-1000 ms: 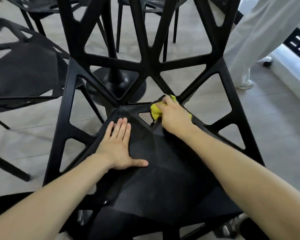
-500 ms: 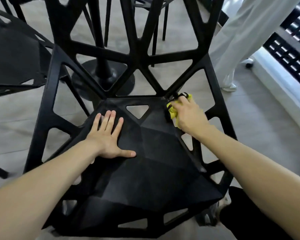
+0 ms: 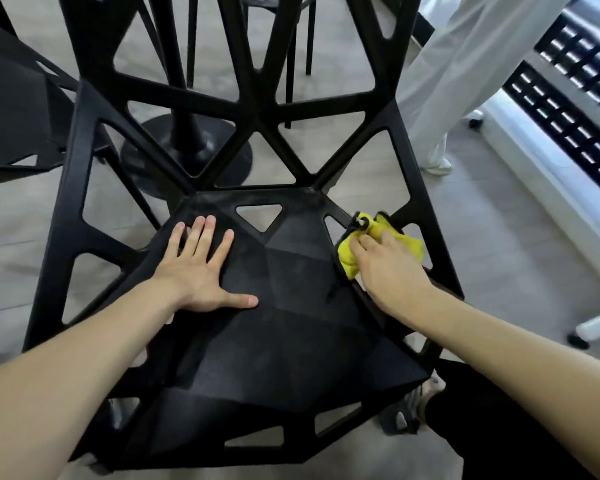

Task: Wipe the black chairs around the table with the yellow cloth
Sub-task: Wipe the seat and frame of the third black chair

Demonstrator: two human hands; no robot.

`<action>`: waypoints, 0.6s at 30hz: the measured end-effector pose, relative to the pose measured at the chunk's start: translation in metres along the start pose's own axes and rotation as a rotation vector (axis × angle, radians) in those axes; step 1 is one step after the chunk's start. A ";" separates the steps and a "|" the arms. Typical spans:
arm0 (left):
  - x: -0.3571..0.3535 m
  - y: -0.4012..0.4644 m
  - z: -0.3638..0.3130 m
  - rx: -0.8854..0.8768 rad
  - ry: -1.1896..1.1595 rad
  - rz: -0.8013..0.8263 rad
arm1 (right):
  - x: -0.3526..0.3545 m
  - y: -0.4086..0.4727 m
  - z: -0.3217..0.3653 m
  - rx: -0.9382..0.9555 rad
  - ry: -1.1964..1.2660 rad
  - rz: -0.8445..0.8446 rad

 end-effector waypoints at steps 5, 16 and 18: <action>0.013 -0.007 -0.017 -0.023 0.036 -0.001 | -0.005 0.064 0.029 -0.022 -0.089 -0.098; 0.021 -0.017 -0.069 -0.099 -0.038 0.046 | -0.008 -0.049 -0.028 0.003 -0.096 -0.047; 0.016 -0.024 -0.080 -0.060 -0.065 0.062 | -0.008 -0.001 0.004 -0.051 -0.088 -0.037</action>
Point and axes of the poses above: each hand's wrist, its own y-axis towards the middle knuckle, its own x-axis out of the back of the hand, z = x × y, the point moved 6 cm from there along y, towards the middle knuckle, and after that the axes turned 3 degrees about -x, right-handed, at the moved point
